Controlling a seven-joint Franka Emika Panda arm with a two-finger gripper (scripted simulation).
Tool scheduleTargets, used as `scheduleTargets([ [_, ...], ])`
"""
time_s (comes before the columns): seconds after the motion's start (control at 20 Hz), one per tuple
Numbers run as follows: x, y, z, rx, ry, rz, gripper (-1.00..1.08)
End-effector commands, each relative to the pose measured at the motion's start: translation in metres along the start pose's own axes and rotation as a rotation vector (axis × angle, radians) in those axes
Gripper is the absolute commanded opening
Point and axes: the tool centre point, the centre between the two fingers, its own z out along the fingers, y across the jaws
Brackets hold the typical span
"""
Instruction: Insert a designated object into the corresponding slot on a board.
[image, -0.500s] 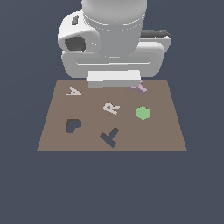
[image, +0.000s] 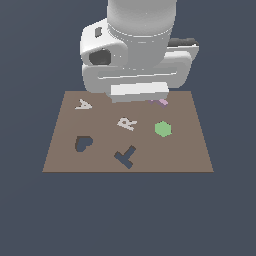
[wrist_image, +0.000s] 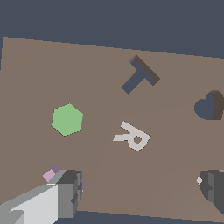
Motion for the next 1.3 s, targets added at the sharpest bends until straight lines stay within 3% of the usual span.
scheduleTargets([
  [0.0, -0.003, -0.011, 0.008, 0.001, 0.001, -0.049, 1.00],
  [0.65, -0.051, -0.088, 0.079, 0.006, 0.013, -0.471, 1.00],
  [0.95, -0.070, -0.105, 0.099, 0.006, 0.016, -0.589, 1.00],
  [1.25, -0.076, -0.109, 0.106, 0.005, 0.017, -0.624, 1.00],
])
